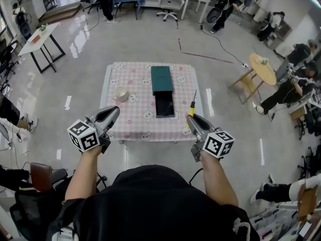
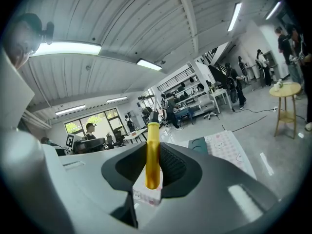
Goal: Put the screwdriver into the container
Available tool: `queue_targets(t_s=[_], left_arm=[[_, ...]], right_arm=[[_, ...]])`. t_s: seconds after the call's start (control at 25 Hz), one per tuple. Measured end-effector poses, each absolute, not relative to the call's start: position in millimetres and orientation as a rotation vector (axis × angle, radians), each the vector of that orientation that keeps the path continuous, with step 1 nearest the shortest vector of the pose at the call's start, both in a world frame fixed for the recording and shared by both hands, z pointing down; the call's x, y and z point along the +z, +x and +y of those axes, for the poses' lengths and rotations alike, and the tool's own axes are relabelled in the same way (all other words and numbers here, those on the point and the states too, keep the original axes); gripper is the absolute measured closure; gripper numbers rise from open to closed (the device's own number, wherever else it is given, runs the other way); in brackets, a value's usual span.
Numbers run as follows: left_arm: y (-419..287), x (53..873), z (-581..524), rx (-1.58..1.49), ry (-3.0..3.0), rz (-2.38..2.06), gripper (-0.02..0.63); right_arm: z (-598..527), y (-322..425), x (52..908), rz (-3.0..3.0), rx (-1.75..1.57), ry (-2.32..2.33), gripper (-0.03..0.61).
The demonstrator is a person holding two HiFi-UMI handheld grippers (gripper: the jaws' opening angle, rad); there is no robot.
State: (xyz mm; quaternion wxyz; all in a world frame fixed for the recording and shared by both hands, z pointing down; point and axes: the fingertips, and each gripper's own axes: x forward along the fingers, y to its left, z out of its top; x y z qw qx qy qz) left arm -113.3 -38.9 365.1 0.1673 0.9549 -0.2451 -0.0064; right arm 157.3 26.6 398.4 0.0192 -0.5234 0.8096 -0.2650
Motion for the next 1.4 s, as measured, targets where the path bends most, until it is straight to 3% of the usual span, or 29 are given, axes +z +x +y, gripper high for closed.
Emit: queue_targets(t_s=[1.4], left_arm=[[-124,369,-93,-0.006,2.719,-0.579,0.614]], right_arm=[[-8,133,401,2.449,-0.874,-1.693,0.465]])
